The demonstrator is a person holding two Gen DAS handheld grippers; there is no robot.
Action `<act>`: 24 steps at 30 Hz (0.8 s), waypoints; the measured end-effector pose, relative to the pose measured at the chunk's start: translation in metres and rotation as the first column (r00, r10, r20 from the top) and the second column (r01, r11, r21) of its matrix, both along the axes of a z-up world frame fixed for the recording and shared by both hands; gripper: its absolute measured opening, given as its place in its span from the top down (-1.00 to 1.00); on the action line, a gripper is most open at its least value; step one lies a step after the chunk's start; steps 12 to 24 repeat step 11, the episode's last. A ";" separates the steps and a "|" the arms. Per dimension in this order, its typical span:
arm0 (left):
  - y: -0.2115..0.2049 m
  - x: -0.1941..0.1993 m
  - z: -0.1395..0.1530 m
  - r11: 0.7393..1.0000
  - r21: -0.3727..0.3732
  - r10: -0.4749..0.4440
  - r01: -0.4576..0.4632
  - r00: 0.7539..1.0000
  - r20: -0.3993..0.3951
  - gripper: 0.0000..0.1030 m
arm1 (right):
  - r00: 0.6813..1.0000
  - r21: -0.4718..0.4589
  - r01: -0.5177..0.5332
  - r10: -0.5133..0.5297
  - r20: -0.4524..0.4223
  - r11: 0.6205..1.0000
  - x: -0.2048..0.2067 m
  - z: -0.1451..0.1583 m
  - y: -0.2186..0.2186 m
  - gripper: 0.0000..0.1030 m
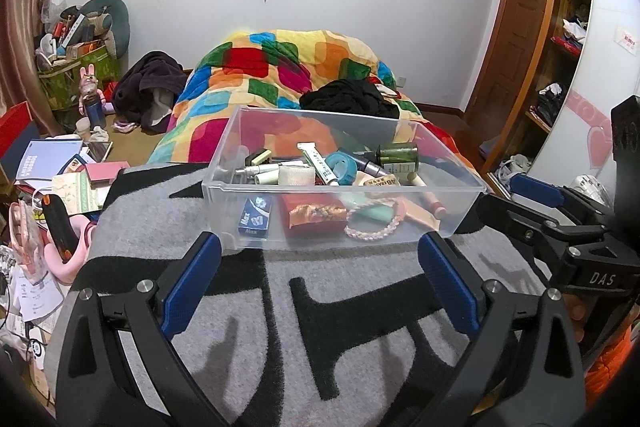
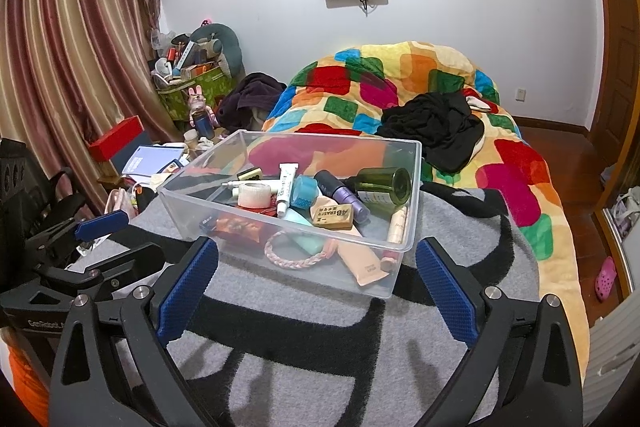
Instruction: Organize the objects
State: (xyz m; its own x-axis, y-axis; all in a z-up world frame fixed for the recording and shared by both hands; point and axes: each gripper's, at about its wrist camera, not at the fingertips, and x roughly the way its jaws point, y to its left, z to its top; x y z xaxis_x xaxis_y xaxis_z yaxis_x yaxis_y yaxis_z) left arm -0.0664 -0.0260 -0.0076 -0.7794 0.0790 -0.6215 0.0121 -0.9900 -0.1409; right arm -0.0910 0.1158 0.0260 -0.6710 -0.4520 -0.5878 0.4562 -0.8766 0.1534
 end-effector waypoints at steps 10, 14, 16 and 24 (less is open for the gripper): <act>0.000 0.001 0.002 1.000 0.000 0.008 -0.008 1.000 -0.012 -0.94 | 1.000 0.001 -0.004 0.004 0.004 1.000 0.001 -0.002 0.000 -0.93; 0.000 0.001 0.002 1.000 0.000 0.008 -0.008 1.000 -0.012 -0.95 | 1.000 0.001 -0.004 0.004 0.004 1.000 0.001 -0.002 0.000 -0.94; 0.000 0.001 0.002 1.000 0.000 0.008 -0.008 1.000 -0.012 -0.95 | 1.000 0.001 -0.004 0.004 0.004 1.000 0.001 -0.002 0.000 -0.94; 0.000 0.001 0.002 1.000 0.000 0.008 -0.008 1.000 -0.012 -0.95 | 1.000 0.001 -0.004 0.004 0.004 1.000 0.001 -0.002 0.000 -0.94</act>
